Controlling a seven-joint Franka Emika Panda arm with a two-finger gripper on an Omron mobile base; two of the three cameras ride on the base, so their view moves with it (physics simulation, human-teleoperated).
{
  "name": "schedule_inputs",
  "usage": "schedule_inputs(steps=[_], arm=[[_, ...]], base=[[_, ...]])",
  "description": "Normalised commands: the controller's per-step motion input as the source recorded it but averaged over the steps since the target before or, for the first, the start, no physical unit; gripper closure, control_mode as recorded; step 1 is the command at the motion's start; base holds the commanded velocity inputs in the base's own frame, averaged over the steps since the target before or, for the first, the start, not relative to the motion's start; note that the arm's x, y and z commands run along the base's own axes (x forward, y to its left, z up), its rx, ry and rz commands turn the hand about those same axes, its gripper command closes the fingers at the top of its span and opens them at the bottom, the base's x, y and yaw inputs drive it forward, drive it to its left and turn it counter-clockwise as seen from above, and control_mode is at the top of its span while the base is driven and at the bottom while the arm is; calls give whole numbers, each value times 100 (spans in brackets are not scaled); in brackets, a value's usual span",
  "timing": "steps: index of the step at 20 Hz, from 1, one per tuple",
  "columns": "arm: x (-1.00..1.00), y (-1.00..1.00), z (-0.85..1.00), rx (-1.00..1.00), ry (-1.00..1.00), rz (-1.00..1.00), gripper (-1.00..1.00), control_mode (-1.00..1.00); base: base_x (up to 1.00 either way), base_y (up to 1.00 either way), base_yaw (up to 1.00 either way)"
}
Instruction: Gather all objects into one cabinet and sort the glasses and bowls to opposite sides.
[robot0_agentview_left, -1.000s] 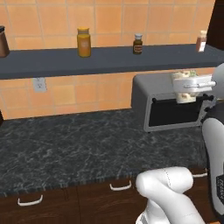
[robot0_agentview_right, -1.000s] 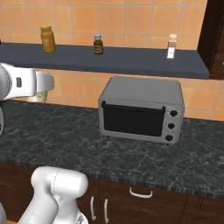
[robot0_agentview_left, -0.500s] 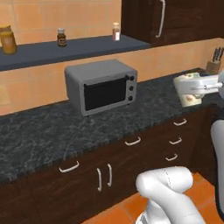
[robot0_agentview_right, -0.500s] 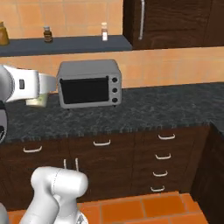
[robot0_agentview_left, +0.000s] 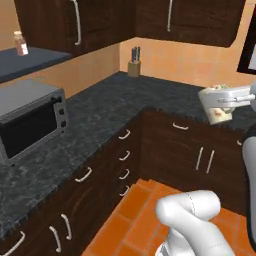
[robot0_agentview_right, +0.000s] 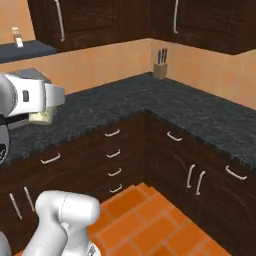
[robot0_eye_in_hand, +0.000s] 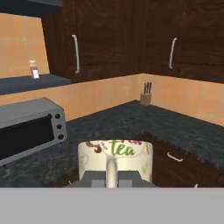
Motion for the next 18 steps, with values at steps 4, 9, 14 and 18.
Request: schedule_inputs(steps=[4, 9, 14, 18], arm=[[0, 0, 0, 0, 0, 0, 100, 100], [0, 0, 0, 0, 0, 0, 100, 100], [0, 0, 0, 0, 0, 0, 100, 100], [0, 0, 0, 0, 0, 0, 100, 100]], base=[[-8, -1, -92], [0, 2, -99], [0, 2, -95], [0, 8, -93]])
